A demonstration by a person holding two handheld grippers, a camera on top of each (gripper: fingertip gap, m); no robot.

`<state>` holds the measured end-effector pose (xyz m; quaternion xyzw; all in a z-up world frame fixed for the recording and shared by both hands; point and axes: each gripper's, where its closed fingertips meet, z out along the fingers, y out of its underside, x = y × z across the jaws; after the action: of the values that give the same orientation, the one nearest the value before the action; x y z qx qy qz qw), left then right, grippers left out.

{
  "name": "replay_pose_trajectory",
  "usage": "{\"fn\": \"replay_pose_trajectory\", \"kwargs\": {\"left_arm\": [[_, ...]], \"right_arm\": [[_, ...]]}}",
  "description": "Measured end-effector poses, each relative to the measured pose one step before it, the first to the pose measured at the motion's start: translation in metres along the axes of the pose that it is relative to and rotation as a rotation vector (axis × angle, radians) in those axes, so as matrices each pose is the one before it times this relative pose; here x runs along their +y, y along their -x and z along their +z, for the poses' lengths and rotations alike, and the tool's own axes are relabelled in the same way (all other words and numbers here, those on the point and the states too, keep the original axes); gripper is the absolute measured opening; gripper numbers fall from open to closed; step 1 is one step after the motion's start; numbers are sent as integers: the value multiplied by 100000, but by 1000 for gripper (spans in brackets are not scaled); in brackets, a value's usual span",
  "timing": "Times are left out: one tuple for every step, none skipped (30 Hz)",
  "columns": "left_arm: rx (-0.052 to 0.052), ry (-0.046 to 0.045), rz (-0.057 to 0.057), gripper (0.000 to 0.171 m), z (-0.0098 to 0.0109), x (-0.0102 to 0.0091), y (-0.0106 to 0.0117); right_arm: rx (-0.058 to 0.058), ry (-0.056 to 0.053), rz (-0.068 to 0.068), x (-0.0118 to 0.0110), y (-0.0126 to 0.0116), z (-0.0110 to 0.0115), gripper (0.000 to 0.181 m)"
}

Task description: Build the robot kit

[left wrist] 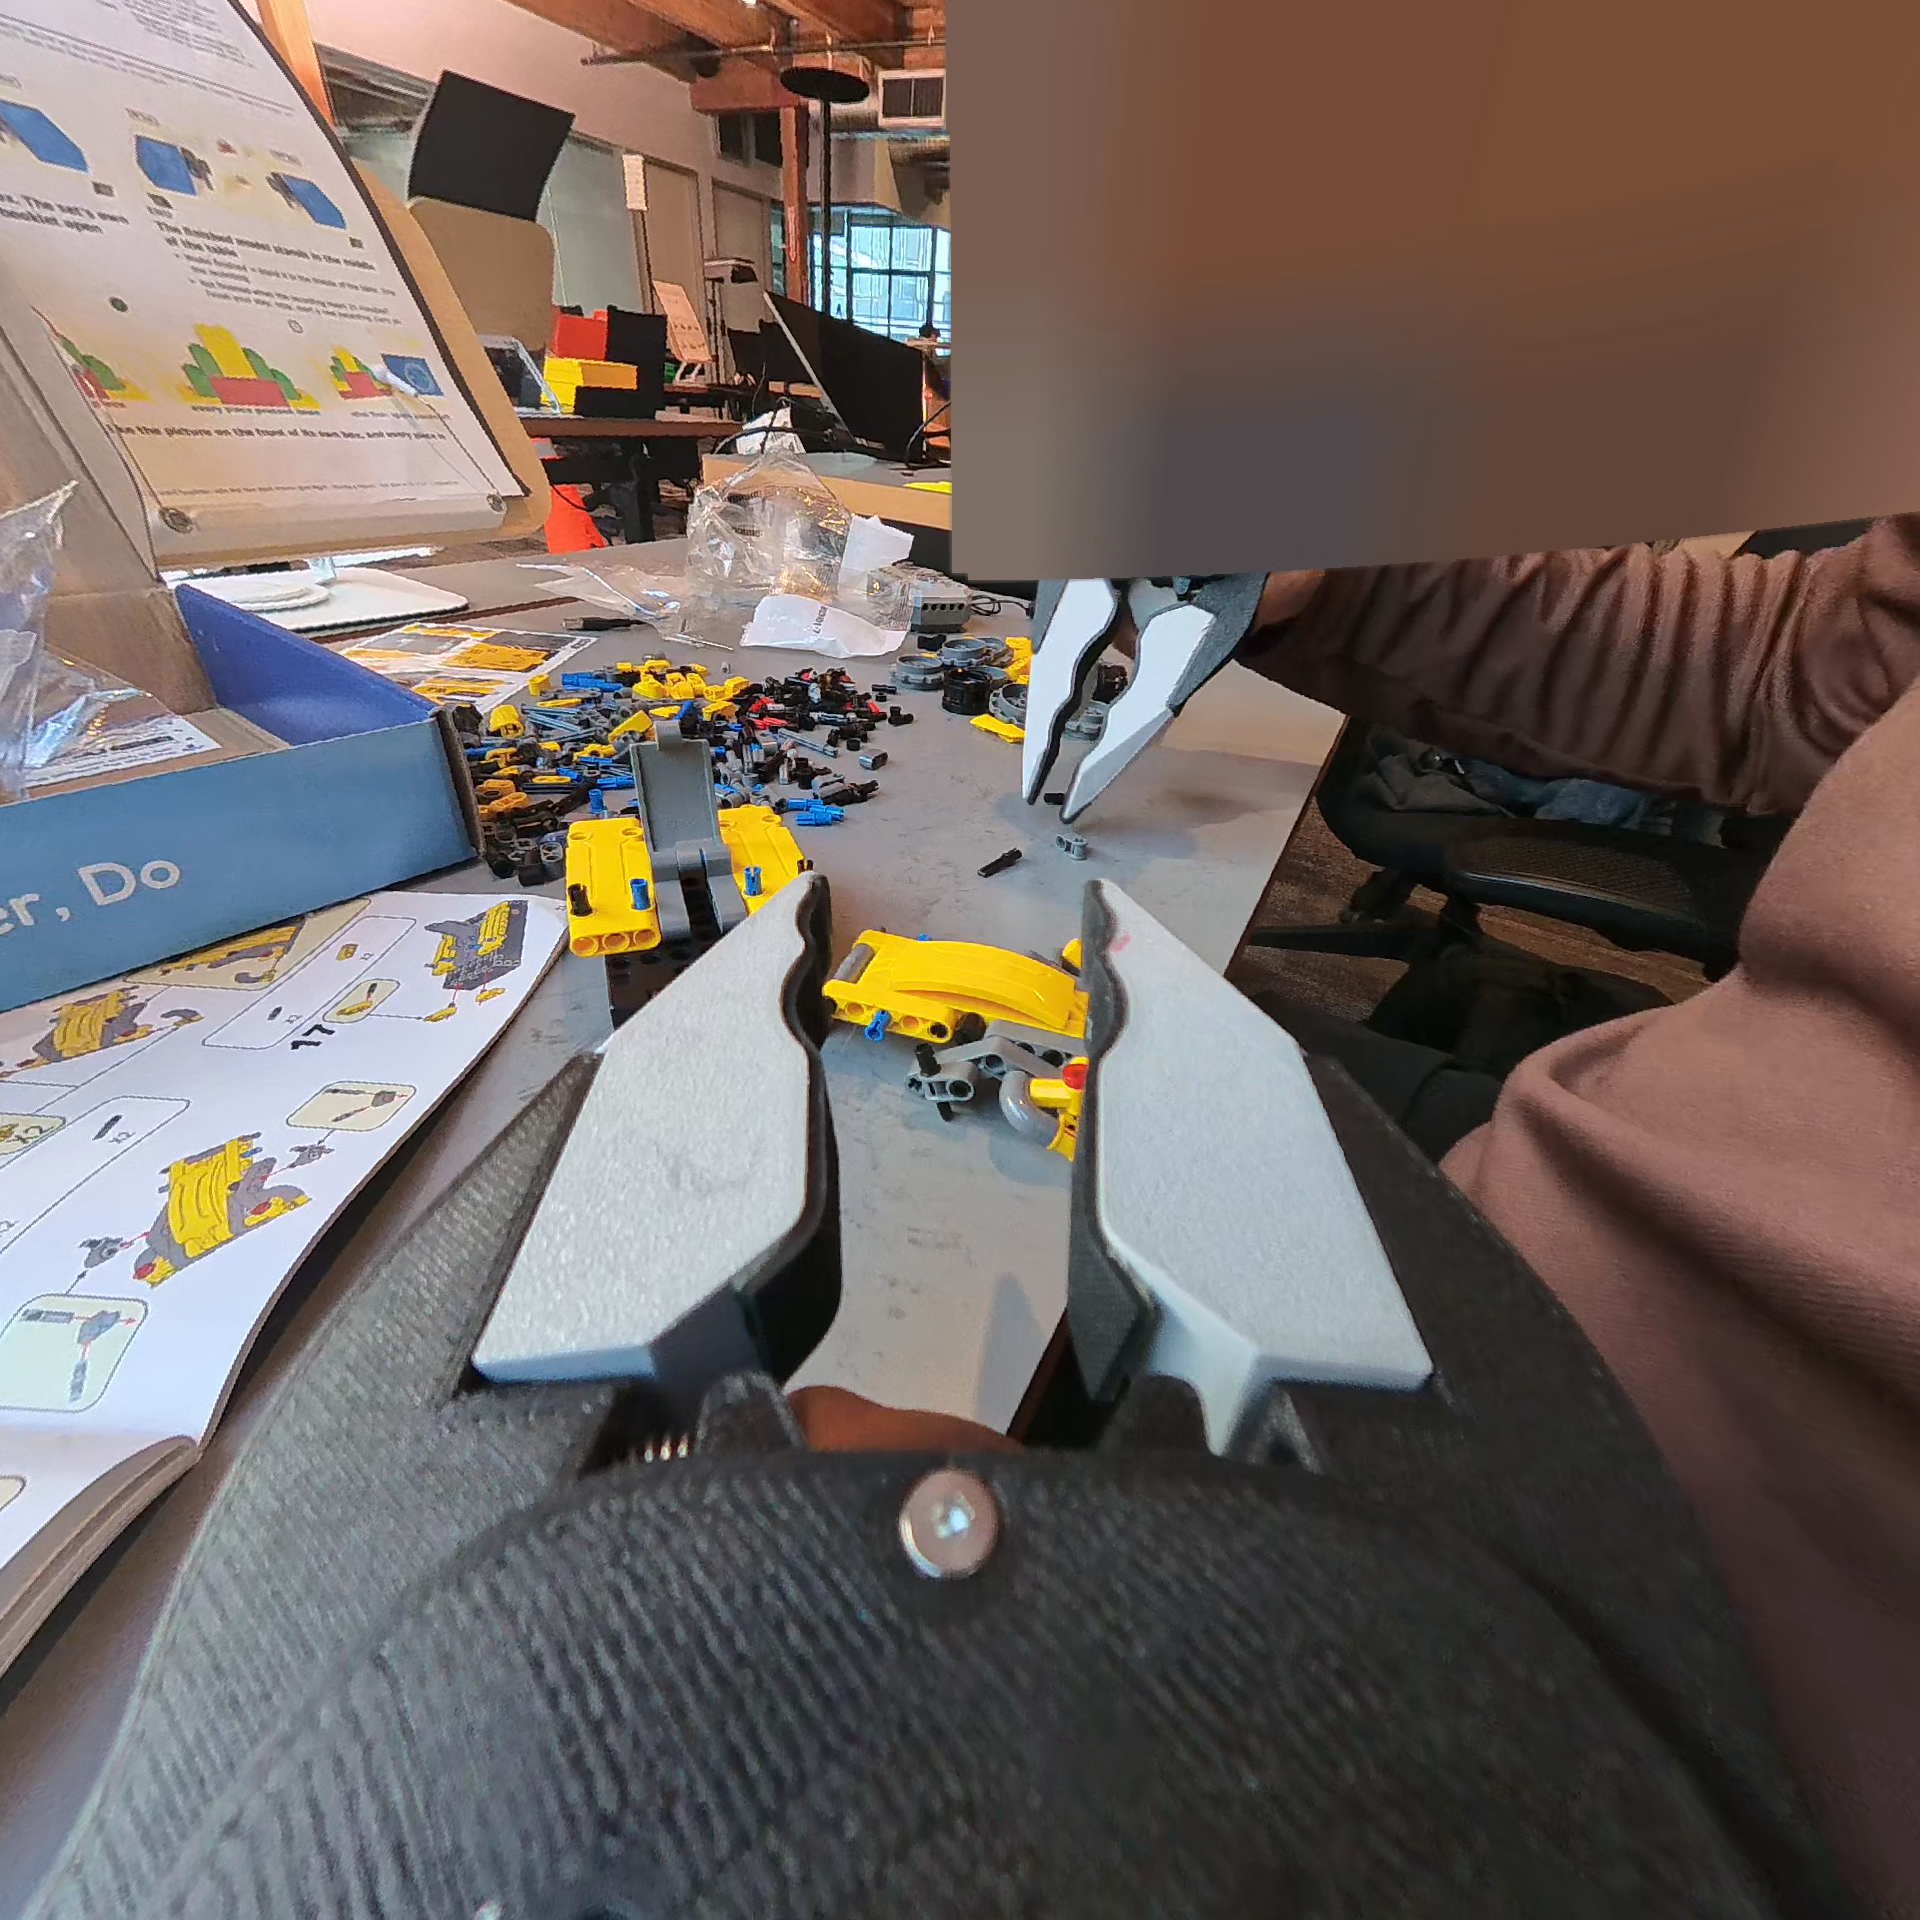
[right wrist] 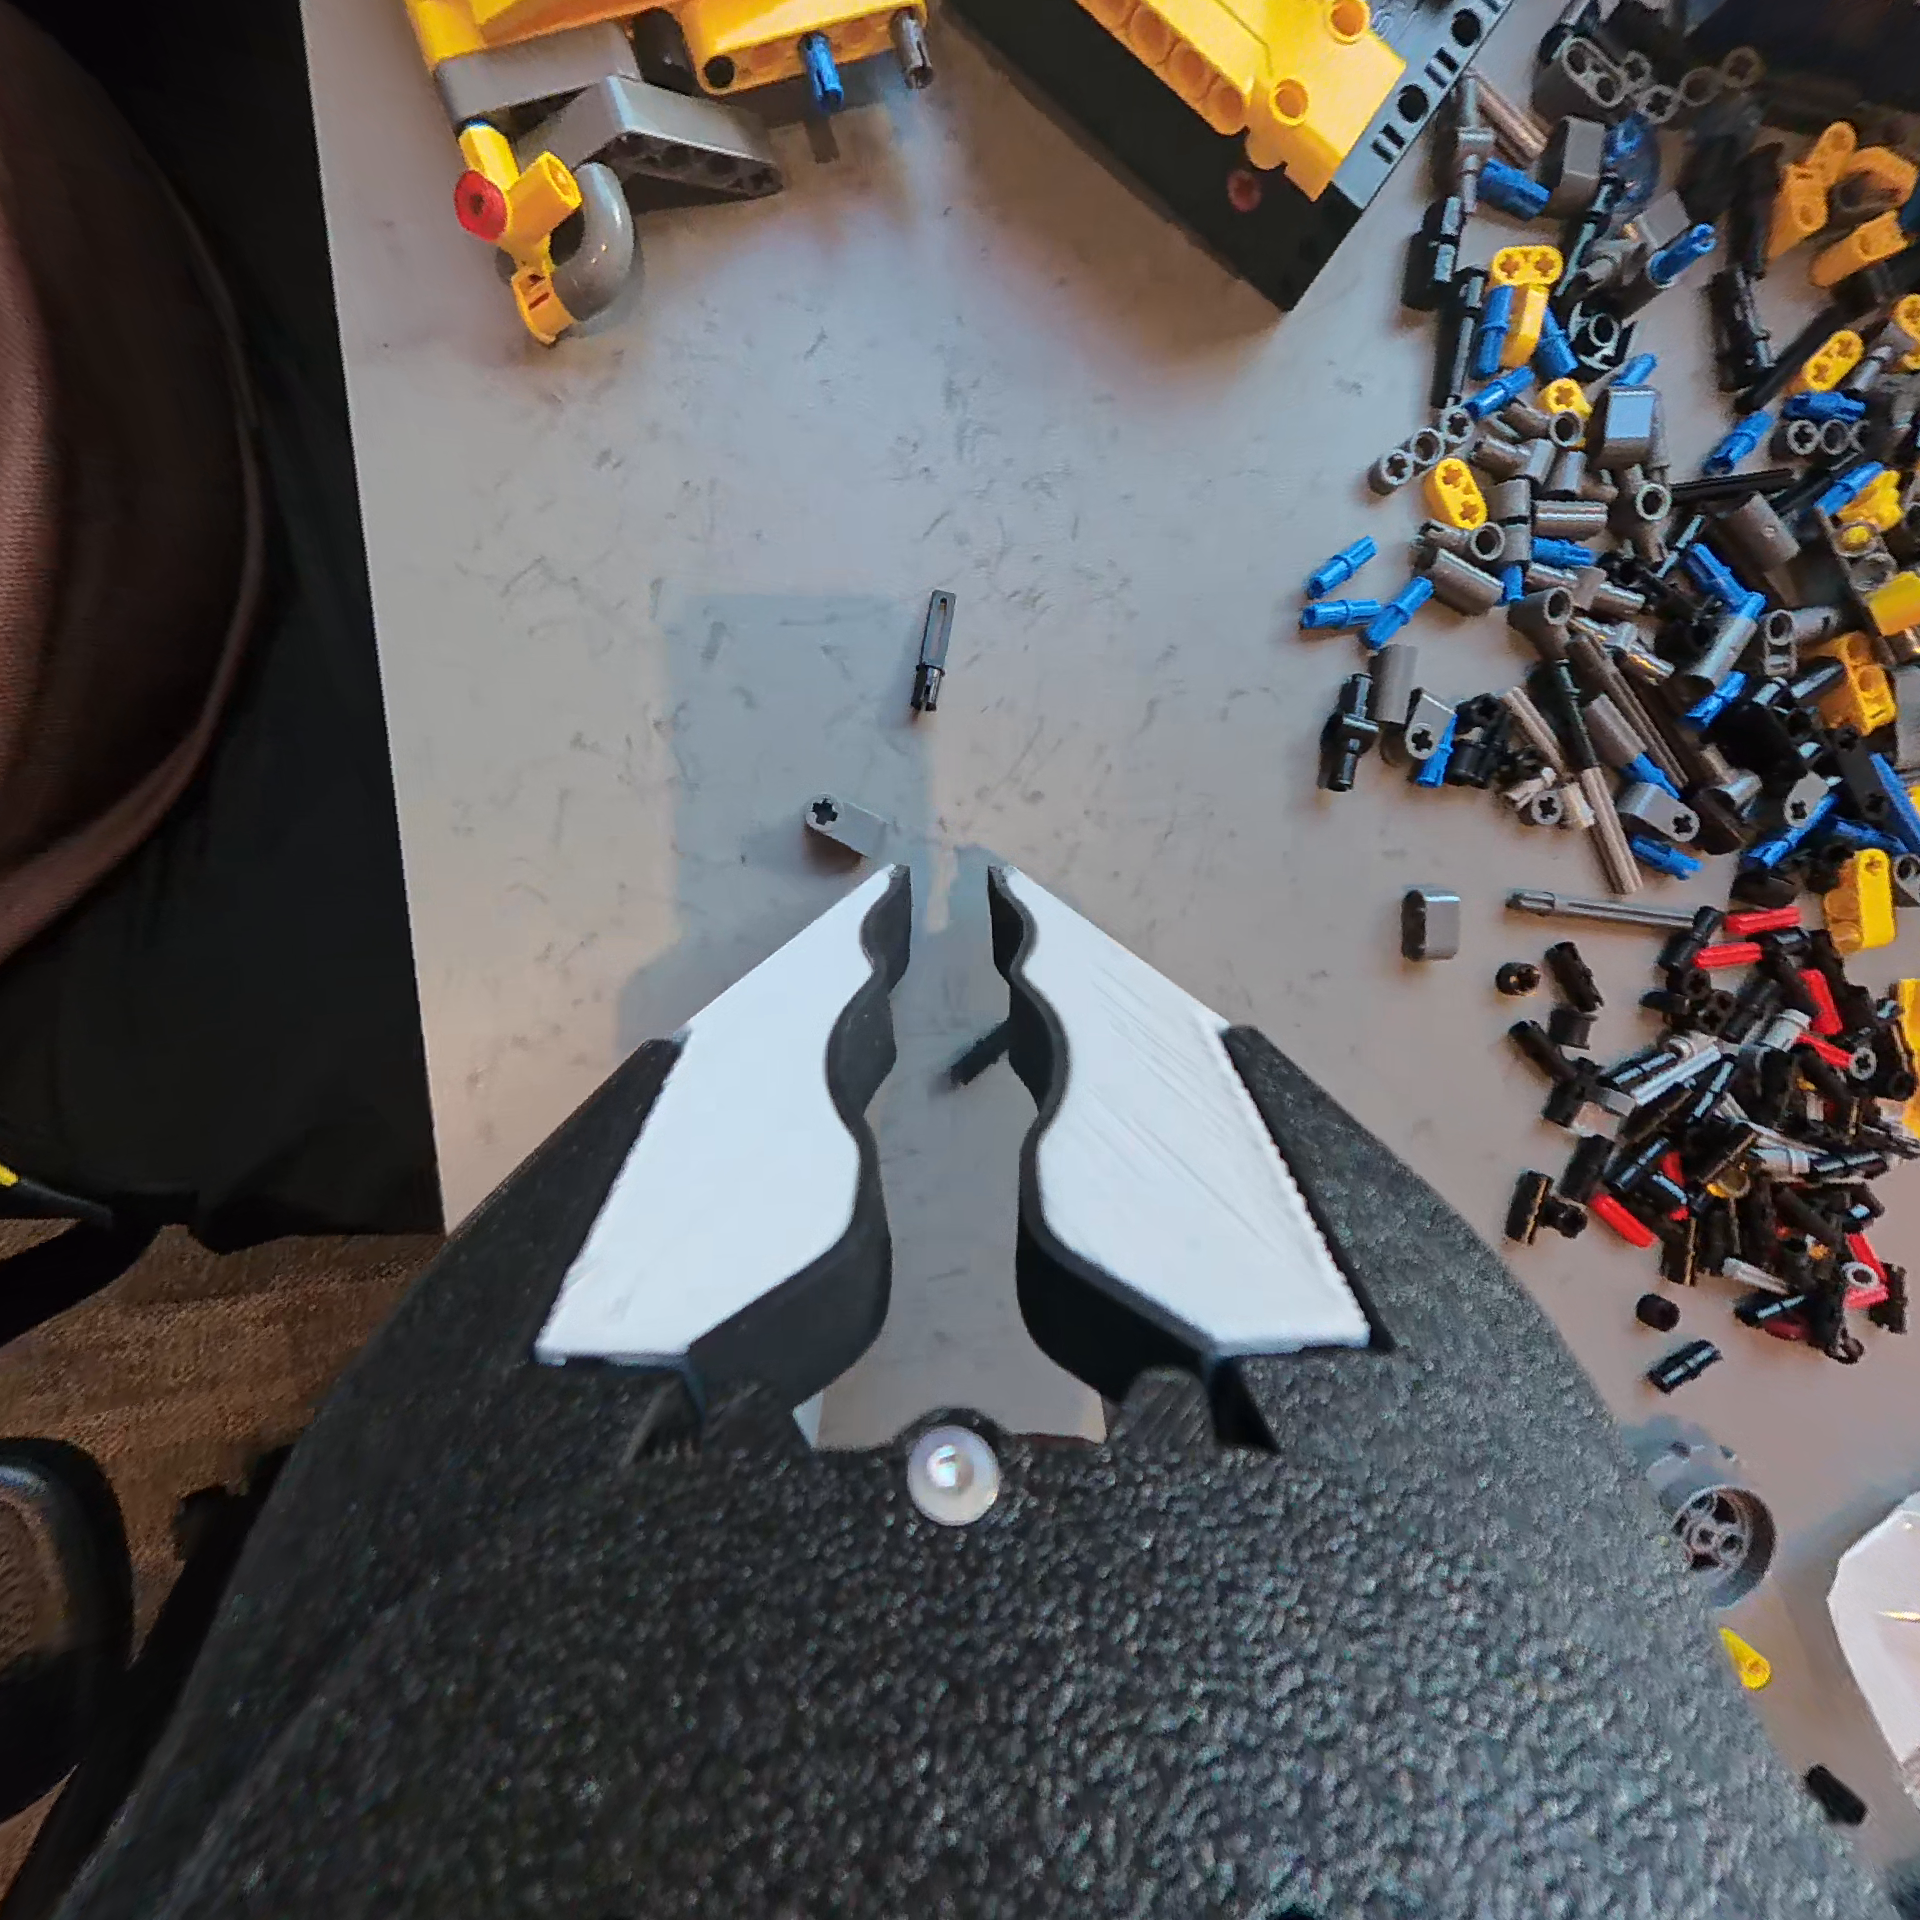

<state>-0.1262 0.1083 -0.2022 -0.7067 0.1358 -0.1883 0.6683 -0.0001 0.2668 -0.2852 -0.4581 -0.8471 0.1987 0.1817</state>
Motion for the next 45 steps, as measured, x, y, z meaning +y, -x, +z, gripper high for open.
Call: {"fn": "replay_pose_trajectory", "kwargs": {"left_arm": [[36,-88,-74,46,-12,-13,3],[-11,35,-66,46,2,4,10],[33,-13,-37,46,1,-2,-7],[-39,-17,-18,46,10,-3,9],[-48,150,37,46,12,20,9],[-12,99,79,46,11,14,-6],[-42,-14,104,46,1,0,-9],[-64,58,93,46,0,9,7],[-50,49,37,46,10,7,5],[-25,14,25,46,3,3,-4],[-44,59,32,46,9,8,4],[19,31,4,46,-2,4,-2],[-23,5,-47,46,9,0,4],[-23,100,27,46,6,14,1],[-14,-73,41,46,-13,-9,-4],[-41,-66,48,46,9,-9,0],[-43,128,123,46,0,19,-3],[-20,26,83,46,3,4,0],[-14,-114,80,46,-5,-14,-10],[-83,58,128,46,-4,10,-2],[-16,122,90,46,14,18,-14],[21,-2,60,46,5,0,-8],[-61,-41,177,46,-6,-3,-6],[-36,-9,118,46,1,0,-9],[48,203,-119,46,31,25,7],[0,383,-136,46,31,50,8],[-50,216,-37,46,25,18,12],[-42,33,16,46,11,4,2],[-117,40,203,46,6,8,-10],[-171,35,380,46,-7,9,-7],[-111,-51,282,46,8,6,-18],[-164,84,240,46,7,14,-9],[-149,116,299,46,5,19,-7],[-33,24,223,46,2,5,-11],[-13,-48,142,46,-6,-5,-15],[-21,18,107,46,3,3,1],[106,-28,-105,46,-2,-4,-13],[145,-8,-296,46,-3,-4,13],[104,35,-299,46,7,1,14],[146,-93,-259,46,-15,-15,6],[131,-195,-171,46,-13,-28,1],[22,-73,-12,46,-17,-9,-4],[2,-83,95,46,-8,-10,-11],[-24,-127,121,46,-14,-15,-10],[-81,0,177,46,5,12,-7]], "right_arm": [[678,-625,595,46,-5,-101,11],[380,-649,688,56,52,-110,11],[200,-598,715,65,91,-118,11],[68,-377,574,97,128,-104,11],[396,-274,269,101,103,-124,11],[702,-408,183,70,47,-119,11],[564,-562,396,30,27,-126,11],[485,-646,585,21,-5,-127,10],[420,-650,557,7,-40,-124,10],[374,-625,429,-7,-48,-151,10],[613,-606,368,-22,-116,-162,10],[721,-590,362,-67,-130,-181,10],[551,-723,327,-112,-105,-216,10],[615,-993,298,-176,-90,-223,10],[783,-1215,388,-178,-101,-232,10],[628,-1322,580,-174,-70,-216,10],[451,-1404,740,-148,-31,-192,10],[562,-1348,779,-103,-45,-152,10],[576,-1096,681,-23,-21,-112,10],[516,-791,549,42,-1,-80,10],[574,-405,513,97,-4,-85,10],[526,-106,478,105,2,-78,10],[398,-58,220,77,30,-84,10],[426,-134,-74,39,17,-85,10],[315,-203,-77,1,-12,-87,10],[216,-255,90,-41,-35,-70,10],[285,-427,127,-111,-60,-67,10],[262,-696,55,-170,-49,-47,10],[31,-787,-10,-210,-14,-17,10],[77,-676,-73,-199,1,15,10],[211,-486,-132,-146,3,55,10],[15,-233,-186,-91,48,98,10],[-180,-138,-229,-58,97,122,10],[-331,-95,-249,-18,127,141,10],[-312,112,-183,32,111,153,10],[-183,316,-94,55,74,149,10],[-18,313,-16,43,10,129,10],[31,-50,186,-52,-42,140,10],[-356,-422,453,-153,2,149,9],[-675,-274,367,-188,42,190,9],[-463,182,-135,-135,38,226,9],[-254,418,-571,-97,17,237,10],[-281,284,-605,-94,20,224,10],[-292,48,-254,-106,14,213,10],[-375,-37,119,-100,10,183,10]]}}
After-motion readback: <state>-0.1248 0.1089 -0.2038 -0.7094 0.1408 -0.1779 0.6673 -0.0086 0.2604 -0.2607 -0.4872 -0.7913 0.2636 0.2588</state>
